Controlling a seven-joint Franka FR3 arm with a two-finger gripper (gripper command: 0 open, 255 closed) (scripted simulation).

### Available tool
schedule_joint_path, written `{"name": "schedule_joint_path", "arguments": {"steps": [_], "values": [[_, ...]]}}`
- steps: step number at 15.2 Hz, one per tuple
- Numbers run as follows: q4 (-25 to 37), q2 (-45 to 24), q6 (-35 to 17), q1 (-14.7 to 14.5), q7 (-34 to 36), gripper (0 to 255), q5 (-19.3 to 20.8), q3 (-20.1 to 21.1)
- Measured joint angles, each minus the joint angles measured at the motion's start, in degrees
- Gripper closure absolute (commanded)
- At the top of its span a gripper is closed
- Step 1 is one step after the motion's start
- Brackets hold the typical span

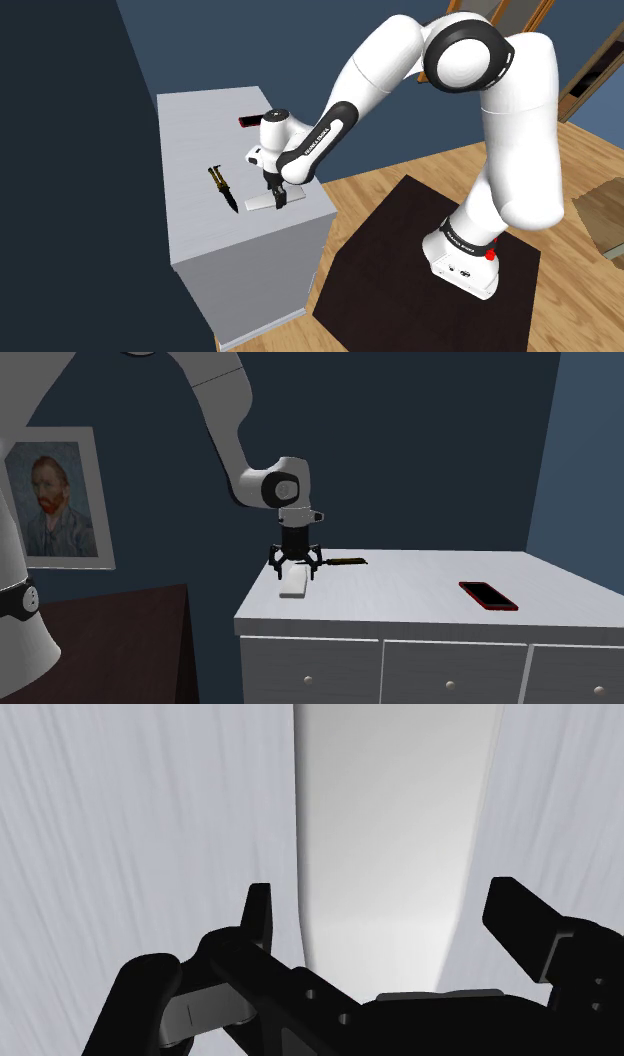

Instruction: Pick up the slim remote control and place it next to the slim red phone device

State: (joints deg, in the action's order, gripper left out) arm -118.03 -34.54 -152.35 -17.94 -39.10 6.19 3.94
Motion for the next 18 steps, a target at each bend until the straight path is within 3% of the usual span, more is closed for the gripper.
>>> {"name": "schedule_joint_path", "arguments": {"steps": [4, 5, 18], "values": [[0.07, -0.14, -0.09, -0.03, 0.03, 0, 0.02, -0.01], [0.07, -0.14, -0.09, -0.03, 0.03, 255, 0.02, -0.01], [-0.15, 1.10, 0.94, 0.09, -0.10, 255, -0.15, 0.15]]}}
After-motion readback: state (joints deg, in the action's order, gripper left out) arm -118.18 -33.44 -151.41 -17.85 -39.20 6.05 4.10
